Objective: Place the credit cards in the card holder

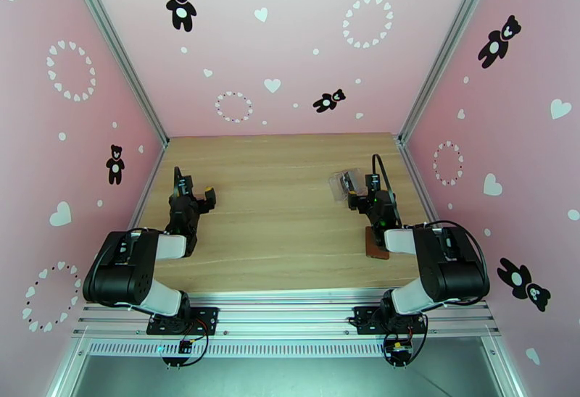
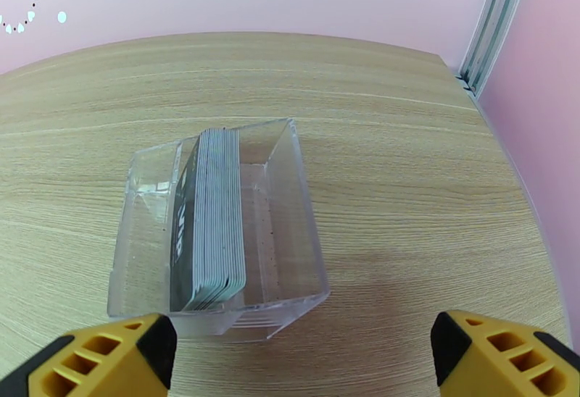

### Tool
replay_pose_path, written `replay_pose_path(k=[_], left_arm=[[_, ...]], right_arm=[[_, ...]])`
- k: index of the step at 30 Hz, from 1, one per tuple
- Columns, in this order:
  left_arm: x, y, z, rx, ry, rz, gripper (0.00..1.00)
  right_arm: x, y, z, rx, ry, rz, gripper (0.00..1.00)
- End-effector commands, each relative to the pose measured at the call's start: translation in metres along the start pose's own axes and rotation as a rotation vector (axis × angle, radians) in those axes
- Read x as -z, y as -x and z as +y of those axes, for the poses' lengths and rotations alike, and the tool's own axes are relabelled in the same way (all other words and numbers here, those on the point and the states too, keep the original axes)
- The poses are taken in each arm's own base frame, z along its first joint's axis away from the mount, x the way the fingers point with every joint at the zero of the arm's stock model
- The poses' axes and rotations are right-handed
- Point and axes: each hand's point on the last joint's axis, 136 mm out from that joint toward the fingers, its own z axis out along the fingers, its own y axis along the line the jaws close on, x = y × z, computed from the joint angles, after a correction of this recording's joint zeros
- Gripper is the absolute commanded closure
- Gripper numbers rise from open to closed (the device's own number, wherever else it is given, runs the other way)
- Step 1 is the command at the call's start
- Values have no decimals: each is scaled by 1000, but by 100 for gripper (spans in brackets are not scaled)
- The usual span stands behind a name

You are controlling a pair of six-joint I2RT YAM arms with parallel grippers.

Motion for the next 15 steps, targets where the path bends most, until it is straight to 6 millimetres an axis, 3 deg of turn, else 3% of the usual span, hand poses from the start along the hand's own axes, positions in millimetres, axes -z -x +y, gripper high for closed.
replay_pose_path(k=[1, 4, 10, 12, 15], left_arm=[[-2, 6, -2, 16, -16, -14, 1], [8, 19, 7, 28, 53, -29, 1], [66, 75, 12, 182, 52, -75, 1], [84, 85, 21, 304, 86, -48, 1], [113, 76, 49, 640, 245, 3, 1]], right_arm=[[0, 2, 0, 9, 5, -3, 1], [7, 16, -6, 18, -51, 7, 1], [58, 86, -9, -99, -50, -33, 1], [73, 93, -13, -149, -58, -17, 1], [95, 83, -39, -326, -209, 76, 1]])
